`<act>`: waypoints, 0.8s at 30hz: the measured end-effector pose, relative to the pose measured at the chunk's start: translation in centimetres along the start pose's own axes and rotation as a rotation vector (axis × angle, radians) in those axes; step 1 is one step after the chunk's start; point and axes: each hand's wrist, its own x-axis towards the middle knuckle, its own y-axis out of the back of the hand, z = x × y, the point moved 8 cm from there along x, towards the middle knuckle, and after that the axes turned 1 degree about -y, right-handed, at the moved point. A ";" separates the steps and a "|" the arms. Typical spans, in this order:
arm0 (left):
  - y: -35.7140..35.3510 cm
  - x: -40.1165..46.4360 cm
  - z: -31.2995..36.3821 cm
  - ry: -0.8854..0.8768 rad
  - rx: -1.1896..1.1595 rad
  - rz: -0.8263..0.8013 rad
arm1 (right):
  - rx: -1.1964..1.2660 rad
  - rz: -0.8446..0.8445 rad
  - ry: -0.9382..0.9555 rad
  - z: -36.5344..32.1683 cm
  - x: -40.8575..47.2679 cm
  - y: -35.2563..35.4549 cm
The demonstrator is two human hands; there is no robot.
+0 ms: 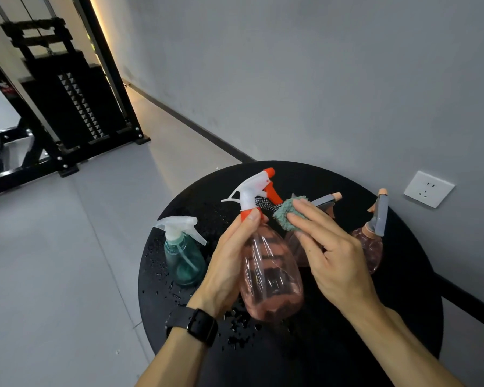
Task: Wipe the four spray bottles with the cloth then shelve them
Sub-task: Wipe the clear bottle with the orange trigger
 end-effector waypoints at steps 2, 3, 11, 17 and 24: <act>0.3 0.1 -0.1 -0.003 0.012 0.020 | 0.005 -0.006 -0.017 0.3 -0.1 0.1; 0.6 0.2 -0.2 -0.005 0.032 0.037 | 0.002 -0.007 -0.023 0.3 0.0 0.2; 0.1 0.0 -0.3 -0.029 0.380 0.082 | -0.024 0.198 -0.033 -0.8 0.9 2.7; -0.9 -0.2 0.0 -0.185 0.583 0.089 | -0.055 0.235 0.046 -2.9 1.2 2.8; -0.6 -0.5 1.1 -0.293 0.678 0.137 | -0.005 0.337 -0.113 -0.8 0.8 4.3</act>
